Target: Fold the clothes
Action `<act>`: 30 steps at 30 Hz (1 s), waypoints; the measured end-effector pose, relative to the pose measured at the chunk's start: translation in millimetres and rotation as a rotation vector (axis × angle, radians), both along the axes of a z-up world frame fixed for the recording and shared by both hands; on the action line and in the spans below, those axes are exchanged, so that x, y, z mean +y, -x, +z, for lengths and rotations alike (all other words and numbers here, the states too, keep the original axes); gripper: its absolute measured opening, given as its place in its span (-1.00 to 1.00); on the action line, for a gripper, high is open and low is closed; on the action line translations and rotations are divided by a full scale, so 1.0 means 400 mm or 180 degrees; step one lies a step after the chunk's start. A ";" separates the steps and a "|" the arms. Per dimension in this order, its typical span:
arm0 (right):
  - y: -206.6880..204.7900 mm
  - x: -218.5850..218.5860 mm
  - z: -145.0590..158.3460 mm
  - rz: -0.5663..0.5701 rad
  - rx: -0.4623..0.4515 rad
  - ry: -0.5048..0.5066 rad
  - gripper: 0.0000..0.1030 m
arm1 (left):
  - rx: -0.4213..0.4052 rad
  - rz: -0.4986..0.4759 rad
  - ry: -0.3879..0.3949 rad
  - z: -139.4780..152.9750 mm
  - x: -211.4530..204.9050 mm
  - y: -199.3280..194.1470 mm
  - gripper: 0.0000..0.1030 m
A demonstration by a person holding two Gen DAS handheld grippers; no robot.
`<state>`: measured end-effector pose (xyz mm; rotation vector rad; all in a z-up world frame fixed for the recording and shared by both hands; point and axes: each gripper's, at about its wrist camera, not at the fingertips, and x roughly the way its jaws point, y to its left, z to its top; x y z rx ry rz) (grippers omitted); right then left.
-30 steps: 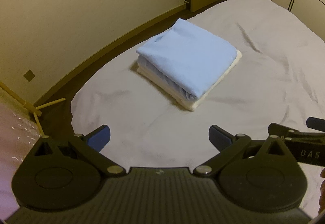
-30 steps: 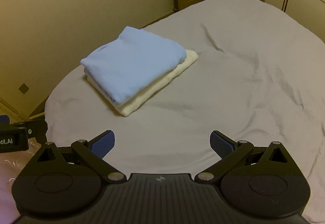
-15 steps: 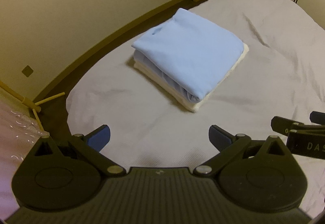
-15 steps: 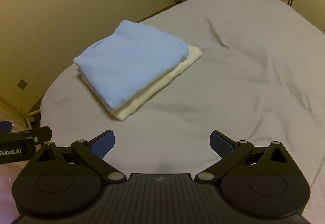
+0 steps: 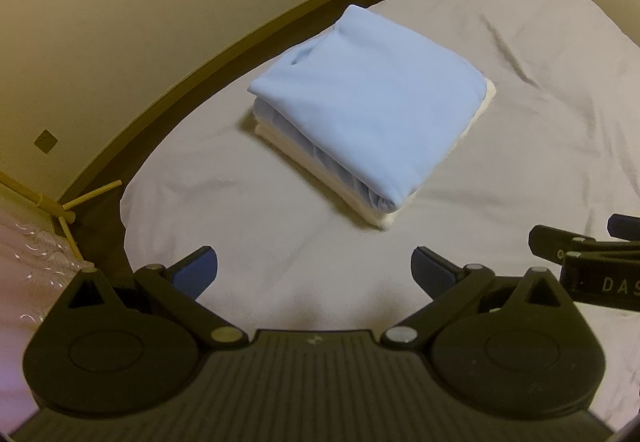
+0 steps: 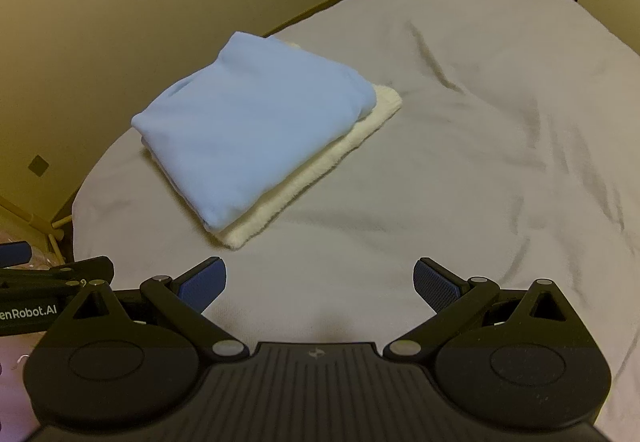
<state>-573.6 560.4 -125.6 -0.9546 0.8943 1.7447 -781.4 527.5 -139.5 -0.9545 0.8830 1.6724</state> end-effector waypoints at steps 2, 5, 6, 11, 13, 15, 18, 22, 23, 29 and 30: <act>0.003 0.007 -0.005 0.0001 -0.0005 0.0015 1.00 | -0.0004 -0.0006 0.0004 -0.003 0.006 0.002 0.98; 0.007 0.015 -0.011 -0.0001 -0.0015 0.0036 1.00 | -0.0015 -0.0013 0.0011 -0.006 0.013 0.003 0.98; 0.007 0.018 -0.013 -0.0003 -0.0018 0.0042 1.00 | -0.0019 -0.0016 0.0015 -0.008 0.015 0.003 0.98; 0.010 0.027 -0.017 -0.0010 -0.0030 0.0061 1.00 | -0.0039 -0.0037 0.0035 -0.014 0.026 0.002 0.98; 0.010 0.030 -0.018 -0.0010 -0.0035 0.0065 1.00 | -0.0041 -0.0044 0.0035 -0.014 0.031 0.000 0.98; 0.009 0.032 -0.020 -0.0013 -0.0037 0.0069 1.00 | -0.0045 -0.0049 0.0028 -0.013 0.034 -0.001 0.98; 0.008 0.034 -0.020 -0.0013 -0.0037 0.0077 1.00 | -0.0045 -0.0058 0.0014 -0.009 0.036 -0.005 0.98; 0.007 0.032 -0.014 -0.0004 -0.0033 0.0060 1.00 | -0.0066 -0.0069 0.0000 -0.003 0.039 -0.010 0.98; 0.006 0.032 -0.012 -0.0004 -0.0030 0.0055 1.00 | -0.0070 -0.0072 -0.0004 -0.001 0.040 -0.012 0.98; -0.005 0.029 0.001 -0.0026 -0.0008 0.0014 1.00 | -0.0050 -0.0095 -0.0043 0.012 0.035 -0.019 0.98; -0.007 0.027 0.004 -0.0028 -0.0002 0.0006 1.00 | -0.0047 -0.0095 -0.0048 0.014 0.034 -0.020 0.98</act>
